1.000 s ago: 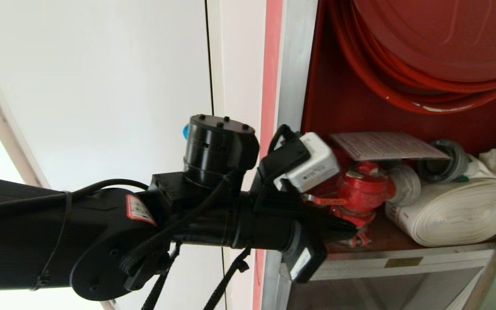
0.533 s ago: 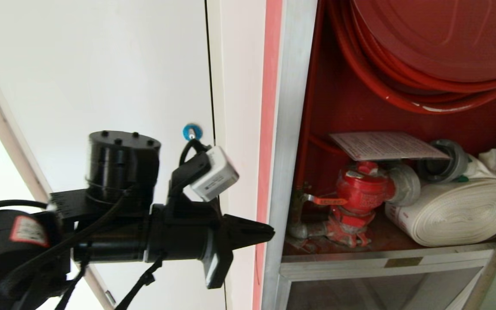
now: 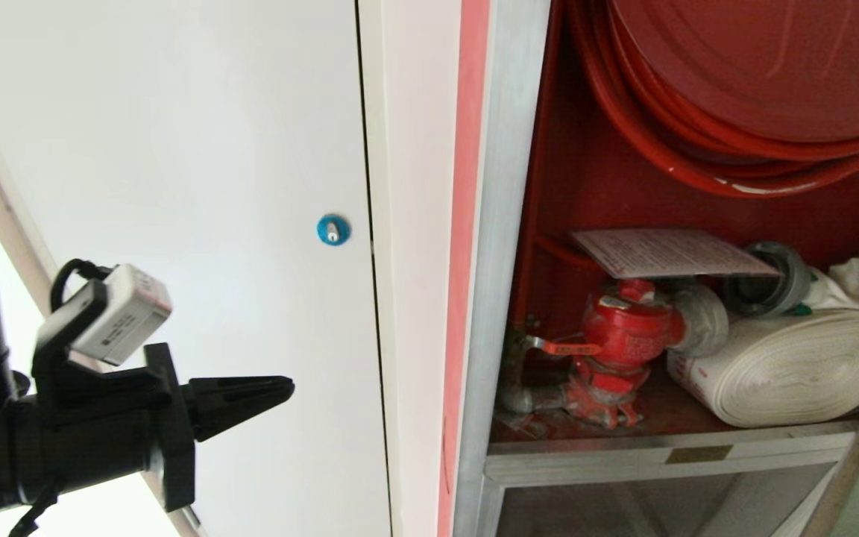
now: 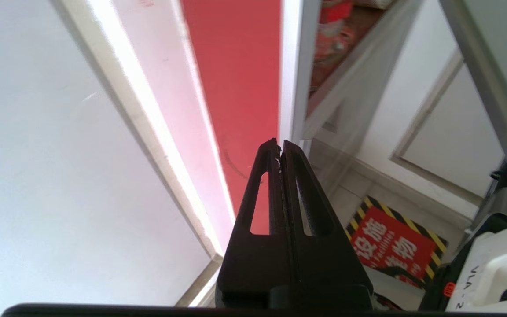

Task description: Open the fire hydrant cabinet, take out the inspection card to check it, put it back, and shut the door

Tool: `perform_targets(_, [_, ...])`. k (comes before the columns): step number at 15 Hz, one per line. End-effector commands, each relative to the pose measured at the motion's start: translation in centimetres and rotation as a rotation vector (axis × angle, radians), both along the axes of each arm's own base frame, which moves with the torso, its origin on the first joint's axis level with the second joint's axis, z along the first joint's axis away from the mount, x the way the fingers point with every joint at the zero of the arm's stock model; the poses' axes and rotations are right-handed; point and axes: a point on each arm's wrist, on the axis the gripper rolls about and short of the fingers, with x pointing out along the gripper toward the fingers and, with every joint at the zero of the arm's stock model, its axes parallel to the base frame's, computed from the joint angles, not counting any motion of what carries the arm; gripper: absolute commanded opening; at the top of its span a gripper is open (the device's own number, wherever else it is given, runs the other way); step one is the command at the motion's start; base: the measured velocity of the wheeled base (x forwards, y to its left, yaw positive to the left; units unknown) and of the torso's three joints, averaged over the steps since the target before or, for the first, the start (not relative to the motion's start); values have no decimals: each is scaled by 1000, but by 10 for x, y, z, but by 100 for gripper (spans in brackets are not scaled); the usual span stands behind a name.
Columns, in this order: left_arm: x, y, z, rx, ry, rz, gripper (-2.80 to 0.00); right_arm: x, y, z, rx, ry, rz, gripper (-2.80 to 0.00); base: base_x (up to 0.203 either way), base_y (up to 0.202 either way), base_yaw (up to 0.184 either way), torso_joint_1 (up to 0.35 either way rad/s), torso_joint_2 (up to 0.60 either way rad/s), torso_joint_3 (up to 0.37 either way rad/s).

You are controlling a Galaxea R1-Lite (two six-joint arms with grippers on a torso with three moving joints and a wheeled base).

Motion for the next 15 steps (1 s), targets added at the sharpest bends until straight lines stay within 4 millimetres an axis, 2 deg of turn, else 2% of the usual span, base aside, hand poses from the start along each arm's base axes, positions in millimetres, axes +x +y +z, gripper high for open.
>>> perform_targets(1, [-27,18,8,-33,-78,51,-280,0,0,0,0,2,0,-280,0,0,0,0,0,0])
perform_targets(4, [-63,31,12,-101,-138,93,-280,0,0,0,0,2,0,-280,0,0,0,0,0,0])
perform_targets(8, [-99,44,2,-118,-165,198,-280,0,0,0,0,2,0,-280,0,0,0,0,0,0])
perform_targets(12, [-129,52,-8,-124,-161,225,-280,0,0,0,0,2,0,-280,0,0,0,0,0,0])
perform_targets(15, [-146,58,-19,-106,-139,318,-280,0,0,0,0,2,0,-280,0,0,0,0,0,0])
